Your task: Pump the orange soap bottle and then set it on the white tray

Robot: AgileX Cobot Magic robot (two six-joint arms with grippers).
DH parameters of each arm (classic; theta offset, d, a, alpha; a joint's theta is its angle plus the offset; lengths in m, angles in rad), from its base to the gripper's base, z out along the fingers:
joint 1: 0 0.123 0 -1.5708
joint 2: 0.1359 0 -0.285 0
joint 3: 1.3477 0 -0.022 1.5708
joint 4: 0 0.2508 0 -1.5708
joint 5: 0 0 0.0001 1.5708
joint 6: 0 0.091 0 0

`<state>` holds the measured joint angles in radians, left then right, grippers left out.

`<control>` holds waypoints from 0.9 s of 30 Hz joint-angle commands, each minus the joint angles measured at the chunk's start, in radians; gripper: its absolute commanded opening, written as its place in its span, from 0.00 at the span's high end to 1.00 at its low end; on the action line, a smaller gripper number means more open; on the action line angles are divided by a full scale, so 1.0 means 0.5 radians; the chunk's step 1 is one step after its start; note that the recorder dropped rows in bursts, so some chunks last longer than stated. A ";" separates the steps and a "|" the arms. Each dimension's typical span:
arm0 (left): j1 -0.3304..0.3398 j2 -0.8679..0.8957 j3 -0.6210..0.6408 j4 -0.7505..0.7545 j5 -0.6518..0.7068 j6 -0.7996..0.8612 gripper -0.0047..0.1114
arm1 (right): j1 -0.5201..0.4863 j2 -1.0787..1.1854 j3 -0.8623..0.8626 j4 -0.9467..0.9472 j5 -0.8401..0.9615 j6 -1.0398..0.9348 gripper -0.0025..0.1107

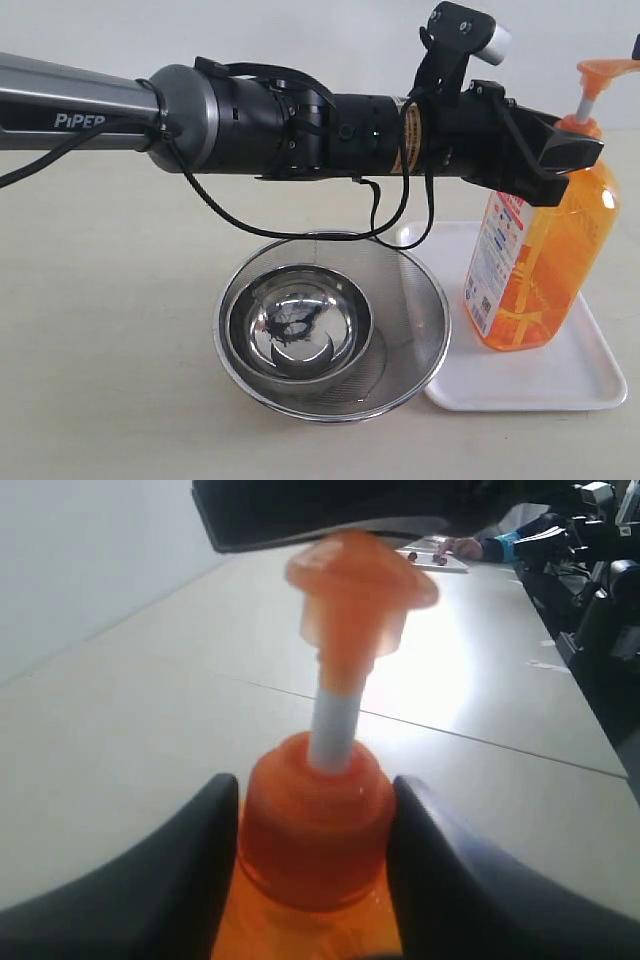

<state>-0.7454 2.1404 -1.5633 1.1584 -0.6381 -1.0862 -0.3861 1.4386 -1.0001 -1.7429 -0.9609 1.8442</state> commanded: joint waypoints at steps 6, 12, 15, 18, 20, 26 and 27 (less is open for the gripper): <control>-0.015 0.005 0.008 0.085 0.074 -0.153 0.92 | -0.009 -0.124 -0.014 -0.003 -0.065 0.010 0.98; -0.015 0.005 0.008 0.231 0.065 -0.258 0.92 | -0.009 -0.142 -0.014 -0.003 -0.090 0.029 0.98; -0.015 0.005 0.008 0.242 0.065 -0.295 0.92 | -0.009 -0.142 -0.014 -0.003 -0.089 0.030 0.98; -0.015 0.005 0.008 0.243 0.065 -0.304 0.92 | -0.009 -0.139 0.006 -0.003 -0.079 0.027 0.98; -0.015 0.005 0.008 0.243 0.065 -0.309 0.92 | -0.009 -0.139 0.046 -0.003 -0.079 0.022 0.98; -0.007 0.005 0.008 0.243 0.050 -0.313 0.92 | -0.009 -0.143 0.138 -0.003 -0.040 -0.022 0.98; -0.007 0.005 0.008 0.247 0.050 -0.313 0.92 | -0.009 -0.143 0.138 -0.003 -0.045 -0.022 0.98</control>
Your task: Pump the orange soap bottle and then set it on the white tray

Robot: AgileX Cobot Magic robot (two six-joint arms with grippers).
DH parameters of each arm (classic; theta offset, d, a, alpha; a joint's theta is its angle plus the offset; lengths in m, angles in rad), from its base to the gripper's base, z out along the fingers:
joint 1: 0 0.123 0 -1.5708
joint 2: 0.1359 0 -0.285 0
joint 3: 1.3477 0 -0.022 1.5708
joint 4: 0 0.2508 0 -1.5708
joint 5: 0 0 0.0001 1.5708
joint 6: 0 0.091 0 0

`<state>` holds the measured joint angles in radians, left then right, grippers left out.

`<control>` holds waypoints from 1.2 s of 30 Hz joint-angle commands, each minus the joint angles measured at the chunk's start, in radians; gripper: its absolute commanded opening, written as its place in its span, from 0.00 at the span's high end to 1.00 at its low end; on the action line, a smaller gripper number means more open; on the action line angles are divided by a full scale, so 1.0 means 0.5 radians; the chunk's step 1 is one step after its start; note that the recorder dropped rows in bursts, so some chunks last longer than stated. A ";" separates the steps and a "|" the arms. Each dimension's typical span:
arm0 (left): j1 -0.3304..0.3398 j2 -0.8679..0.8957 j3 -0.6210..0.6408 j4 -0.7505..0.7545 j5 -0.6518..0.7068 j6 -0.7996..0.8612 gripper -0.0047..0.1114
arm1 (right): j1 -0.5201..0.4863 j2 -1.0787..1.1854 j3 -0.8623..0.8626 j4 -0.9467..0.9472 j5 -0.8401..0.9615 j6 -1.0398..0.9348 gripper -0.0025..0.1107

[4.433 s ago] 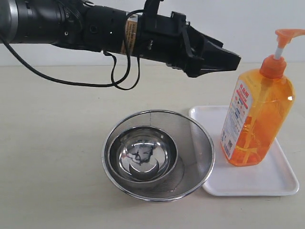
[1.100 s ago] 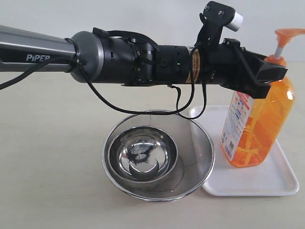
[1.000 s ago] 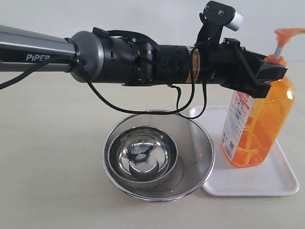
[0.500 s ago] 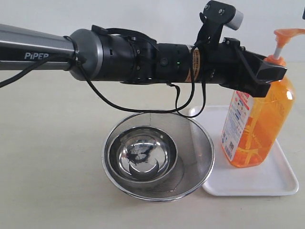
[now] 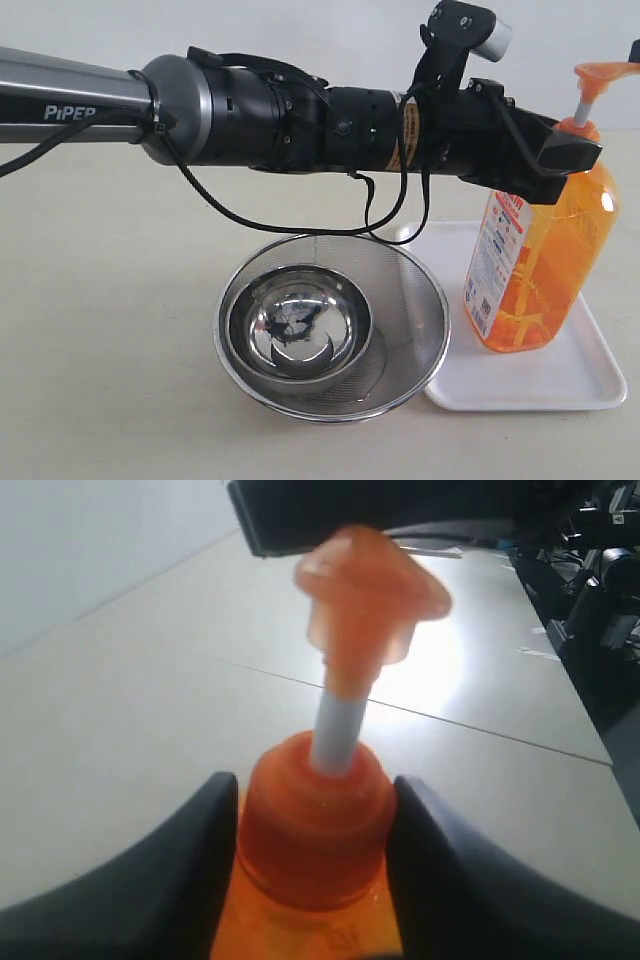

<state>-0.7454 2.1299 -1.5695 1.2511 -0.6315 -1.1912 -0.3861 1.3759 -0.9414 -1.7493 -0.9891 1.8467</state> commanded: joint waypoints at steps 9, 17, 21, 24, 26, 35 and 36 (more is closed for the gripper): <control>-0.007 0.026 0.021 0.062 0.037 -0.103 0.92 | -0.009 -0.080 0.020 0.010 -0.050 0.005 0.98; -0.007 0.026 0.021 0.063 0.037 -0.132 0.92 | -0.009 -0.167 0.110 0.010 -0.035 0.033 0.98; -0.007 0.026 0.021 0.094 0.037 -0.148 0.92 | -0.009 -0.206 0.178 0.010 0.093 0.005 0.98; -0.007 0.026 0.021 0.093 0.037 -0.167 0.92 | -0.009 -0.220 0.178 0.010 0.092 0.009 0.98; -0.007 0.026 0.021 0.093 0.037 -0.167 0.92 | -0.009 -0.220 0.179 0.010 0.068 0.019 0.98; -0.007 0.026 0.021 0.093 0.037 -0.172 0.92 | -0.009 -0.220 0.183 0.010 -0.014 0.064 0.98; -0.007 0.026 0.021 0.093 0.037 -0.172 0.92 | -0.009 -0.224 0.183 0.010 -0.019 0.065 0.98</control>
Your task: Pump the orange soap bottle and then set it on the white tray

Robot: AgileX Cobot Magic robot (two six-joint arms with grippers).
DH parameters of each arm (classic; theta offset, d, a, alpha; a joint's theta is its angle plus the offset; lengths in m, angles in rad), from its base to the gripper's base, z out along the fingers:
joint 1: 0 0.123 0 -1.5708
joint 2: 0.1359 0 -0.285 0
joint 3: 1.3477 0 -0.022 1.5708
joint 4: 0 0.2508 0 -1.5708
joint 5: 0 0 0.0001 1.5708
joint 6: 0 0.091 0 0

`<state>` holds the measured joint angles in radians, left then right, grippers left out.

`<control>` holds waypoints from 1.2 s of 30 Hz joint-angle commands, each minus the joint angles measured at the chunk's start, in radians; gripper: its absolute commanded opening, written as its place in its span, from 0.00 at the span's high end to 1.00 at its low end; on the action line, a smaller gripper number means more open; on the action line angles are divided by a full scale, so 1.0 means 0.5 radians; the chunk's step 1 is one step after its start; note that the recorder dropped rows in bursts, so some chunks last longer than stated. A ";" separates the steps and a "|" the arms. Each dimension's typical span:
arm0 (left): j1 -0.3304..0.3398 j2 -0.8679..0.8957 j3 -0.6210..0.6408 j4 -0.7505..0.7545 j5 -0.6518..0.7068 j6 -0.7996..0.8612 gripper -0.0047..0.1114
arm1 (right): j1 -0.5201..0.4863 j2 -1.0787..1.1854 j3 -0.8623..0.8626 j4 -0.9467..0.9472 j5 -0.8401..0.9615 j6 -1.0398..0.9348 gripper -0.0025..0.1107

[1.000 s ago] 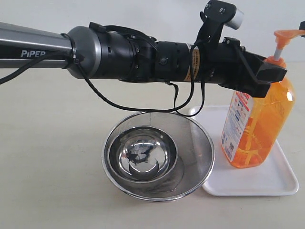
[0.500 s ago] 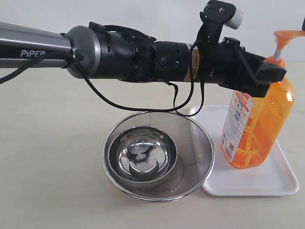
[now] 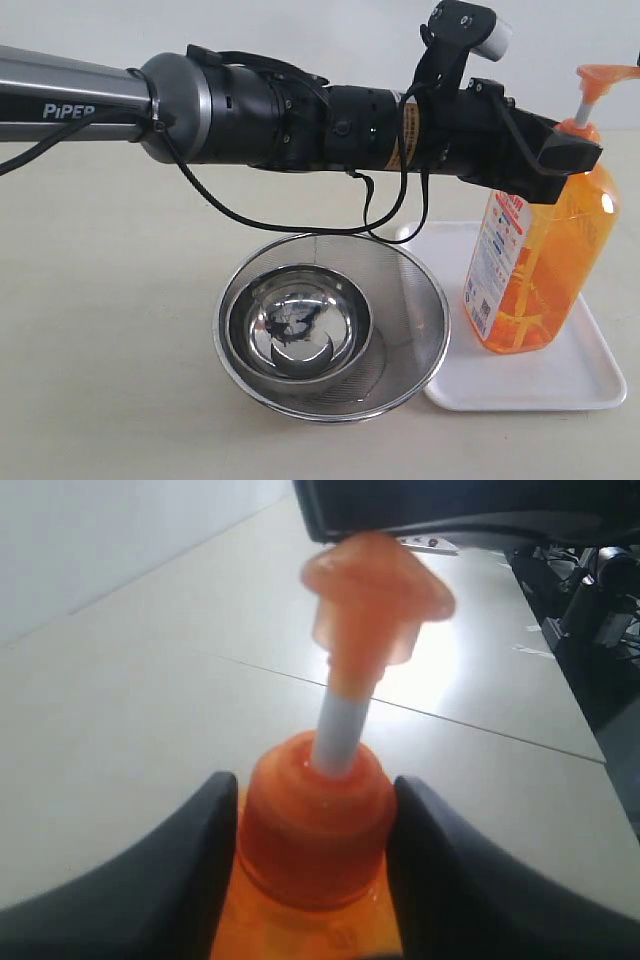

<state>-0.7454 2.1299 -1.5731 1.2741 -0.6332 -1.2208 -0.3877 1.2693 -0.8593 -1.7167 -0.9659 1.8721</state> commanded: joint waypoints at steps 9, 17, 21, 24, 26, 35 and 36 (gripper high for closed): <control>-0.007 0.026 0.028 0.047 0.040 -0.113 0.92 | -0.006 -0.147 0.018 -0.055 -0.018 0.062 0.98; -0.007 0.026 0.028 0.047 0.029 -0.114 0.92 | -0.006 -0.147 0.085 -0.055 0.168 0.013 0.98; -0.007 0.026 0.028 0.047 0.018 -0.114 0.92 | -0.006 -0.147 0.085 -0.055 0.215 -0.006 0.98; -0.007 0.026 0.028 0.047 0.018 -0.114 0.92 | -0.006 -0.143 0.085 -0.055 0.218 -0.006 0.98; -0.007 0.026 0.028 0.047 0.018 -0.114 0.92 | -0.006 -0.143 0.085 -0.055 0.180 -0.006 0.98; -0.007 0.026 0.028 0.047 0.015 -0.114 0.92 | -0.002 -0.143 0.089 -0.055 0.012 0.065 0.98; -0.007 0.026 0.028 0.047 0.015 -0.114 0.92 | -0.002 -0.143 0.098 -0.055 0.007 0.073 0.98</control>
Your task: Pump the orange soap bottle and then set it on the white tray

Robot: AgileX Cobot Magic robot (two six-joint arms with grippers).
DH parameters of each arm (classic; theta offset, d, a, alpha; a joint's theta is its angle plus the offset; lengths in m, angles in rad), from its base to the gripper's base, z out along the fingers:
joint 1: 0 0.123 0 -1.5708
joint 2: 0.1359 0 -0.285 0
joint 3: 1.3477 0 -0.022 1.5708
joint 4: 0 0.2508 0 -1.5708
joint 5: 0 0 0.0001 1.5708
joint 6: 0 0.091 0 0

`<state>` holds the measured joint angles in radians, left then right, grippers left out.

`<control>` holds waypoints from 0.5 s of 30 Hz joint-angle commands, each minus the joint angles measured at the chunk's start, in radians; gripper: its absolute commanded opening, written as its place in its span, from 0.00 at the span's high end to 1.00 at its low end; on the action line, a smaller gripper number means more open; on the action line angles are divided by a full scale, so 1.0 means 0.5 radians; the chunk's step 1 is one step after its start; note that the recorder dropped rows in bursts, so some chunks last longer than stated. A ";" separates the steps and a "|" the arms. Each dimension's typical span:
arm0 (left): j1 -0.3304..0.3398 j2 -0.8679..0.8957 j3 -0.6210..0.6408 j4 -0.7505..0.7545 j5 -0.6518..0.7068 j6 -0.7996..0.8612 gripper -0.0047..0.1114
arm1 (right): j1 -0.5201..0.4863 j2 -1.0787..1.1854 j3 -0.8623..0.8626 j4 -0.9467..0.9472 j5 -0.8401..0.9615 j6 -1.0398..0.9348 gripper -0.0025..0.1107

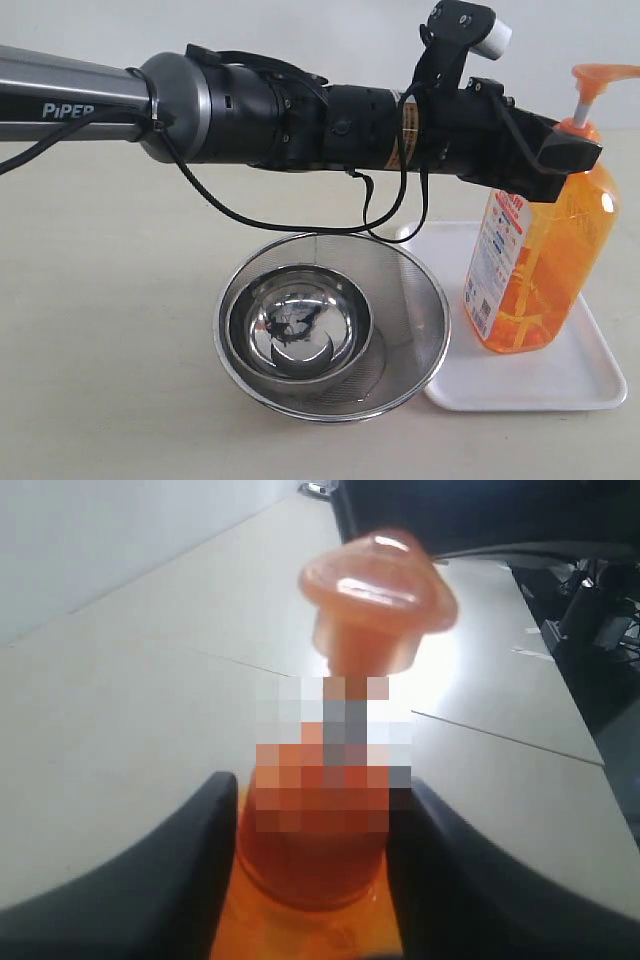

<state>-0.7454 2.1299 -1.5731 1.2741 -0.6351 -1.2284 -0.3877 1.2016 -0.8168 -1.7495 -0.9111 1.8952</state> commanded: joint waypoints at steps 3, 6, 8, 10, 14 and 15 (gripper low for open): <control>-0.007 0.026 0.028 0.047 0.016 -0.099 0.92 | -0.002 -0.060 0.147 0.010 -0.030 0.023 0.98; -0.007 0.026 0.028 0.047 0.018 -0.103 0.92 | -0.002 -0.114 0.231 0.010 0.010 -0.001 0.98; -0.007 0.026 0.028 0.047 0.018 -0.103 0.92 | -0.002 -0.150 0.258 0.010 0.010 -0.009 0.98; -0.007 0.026 0.028 0.047 0.011 -0.102 0.92 | -0.002 -0.176 0.259 0.010 0.083 -0.014 0.98; -0.007 0.026 0.028 0.047 -0.001 -0.111 0.92 | -0.002 -0.194 0.259 0.010 0.378 -0.024 0.98; -0.007 0.026 0.028 0.047 -0.001 -0.117 0.92 | -0.002 -0.181 0.254 0.010 0.377 -0.024 0.98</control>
<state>-0.7437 2.1299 -1.5731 1.2741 -0.6384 -1.2284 -0.3877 1.1111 -0.6933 -1.7495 -0.7834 1.8925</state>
